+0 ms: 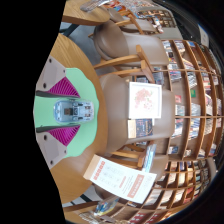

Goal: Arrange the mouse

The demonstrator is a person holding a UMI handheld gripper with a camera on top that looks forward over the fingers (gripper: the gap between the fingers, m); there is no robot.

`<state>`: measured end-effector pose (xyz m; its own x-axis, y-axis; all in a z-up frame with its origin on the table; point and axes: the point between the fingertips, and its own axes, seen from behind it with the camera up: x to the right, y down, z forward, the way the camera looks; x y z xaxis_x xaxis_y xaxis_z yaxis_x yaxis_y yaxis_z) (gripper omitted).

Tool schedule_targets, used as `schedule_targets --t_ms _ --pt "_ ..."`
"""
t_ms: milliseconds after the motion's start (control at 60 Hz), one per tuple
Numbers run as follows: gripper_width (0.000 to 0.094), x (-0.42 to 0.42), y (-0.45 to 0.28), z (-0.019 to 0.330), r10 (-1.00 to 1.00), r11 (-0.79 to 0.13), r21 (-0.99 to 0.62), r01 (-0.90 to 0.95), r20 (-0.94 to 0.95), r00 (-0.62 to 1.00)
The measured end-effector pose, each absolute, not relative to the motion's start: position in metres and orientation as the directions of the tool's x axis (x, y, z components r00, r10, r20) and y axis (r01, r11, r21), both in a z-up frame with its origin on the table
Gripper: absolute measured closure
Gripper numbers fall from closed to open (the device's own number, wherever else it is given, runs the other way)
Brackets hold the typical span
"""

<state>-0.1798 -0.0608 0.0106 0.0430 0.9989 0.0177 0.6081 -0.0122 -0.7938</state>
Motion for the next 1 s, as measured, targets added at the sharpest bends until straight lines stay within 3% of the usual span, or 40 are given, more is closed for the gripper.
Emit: schedule_targets --t_ms 117,300,417,450,583,750,1000 --pt "0.0516 -0.178 -0.056 -0.012 0.998 -0.034 -0.775 0.631 0.004 0.058" --pt "0.0436 -0.18 -0.056 -0.013 0.998 -0.029 -0.782 0.622 0.011 0.06" --pt "0.0068 -0.177 -0.06 0.001 0.998 -0.003 -0.788 0.616 0.034 0.049" --pt "0.0101 -0.175 -0.058 0.011 0.997 0.007 -0.803 0.596 0.048 0.053" --pt "0.0089 -0.145 -0.06 0.058 0.995 0.017 -0.839 0.545 0.066 0.071" --pt "0.0086 -0.053 -0.062 0.124 0.998 0.016 -0.871 0.491 0.047 0.051" --pt "0.0081 0.1 -0.054 0.171 0.998 0.036 -0.905 0.423 0.053 0.028"
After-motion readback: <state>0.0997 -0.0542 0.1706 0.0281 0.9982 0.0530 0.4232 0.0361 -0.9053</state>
